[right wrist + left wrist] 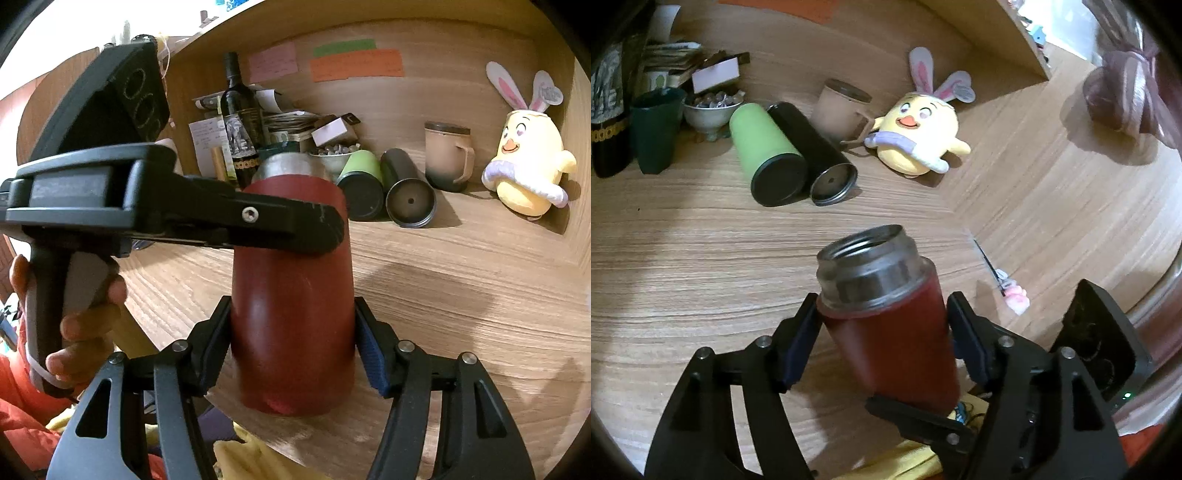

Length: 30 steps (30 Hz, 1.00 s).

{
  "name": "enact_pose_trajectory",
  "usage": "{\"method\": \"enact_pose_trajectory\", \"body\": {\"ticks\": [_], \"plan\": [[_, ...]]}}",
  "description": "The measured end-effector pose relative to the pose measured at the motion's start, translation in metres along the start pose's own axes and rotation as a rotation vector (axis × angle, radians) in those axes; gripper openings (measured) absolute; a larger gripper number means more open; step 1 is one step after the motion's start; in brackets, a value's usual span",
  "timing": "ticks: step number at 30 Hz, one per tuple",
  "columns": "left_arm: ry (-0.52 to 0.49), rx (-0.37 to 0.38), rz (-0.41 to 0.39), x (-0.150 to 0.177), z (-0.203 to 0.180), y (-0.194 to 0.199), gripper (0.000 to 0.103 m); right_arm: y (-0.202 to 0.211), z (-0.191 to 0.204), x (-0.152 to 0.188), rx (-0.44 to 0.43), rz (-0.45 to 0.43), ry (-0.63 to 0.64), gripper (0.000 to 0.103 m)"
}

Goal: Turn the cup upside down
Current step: 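Grasp the red thermos with the right tool while the left tool opens and releases it, then rotate the held red thermos with the right tool until its base faces up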

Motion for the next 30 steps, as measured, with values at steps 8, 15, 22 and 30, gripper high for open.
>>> {"method": "enact_pose_trajectory", "body": {"ticks": [8,15,22,30], "plan": [[-0.018,-0.115,-0.016,0.002,0.011,-0.009,0.077,-0.008,-0.005,0.002,0.0,0.018,-0.033,0.059],[-0.062,-0.181,-0.036,0.006,0.009,-0.01,0.079,-0.013,-0.007,0.004,0.009,0.035,-0.034,0.059],[-0.115,-0.245,-0.079,0.008,0.002,-0.006,0.08,-0.011,-0.005,0.006,0.01,0.042,-0.018,0.059],[-0.08,-0.234,-0.075,0.007,0.01,-0.007,0.082,-0.005,-0.004,0.017,0.007,0.067,-0.007,0.058]]}}
Point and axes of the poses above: each gripper's, at about its wrist camera, not at the fingertips, and y roughly against the way its jaws point, z to its left, x to its underside, the point moved 2 cm from there along -y, roughly the way its jaws point, and after that the axes turned 8 degrees about -x, right-handed, at the moved point
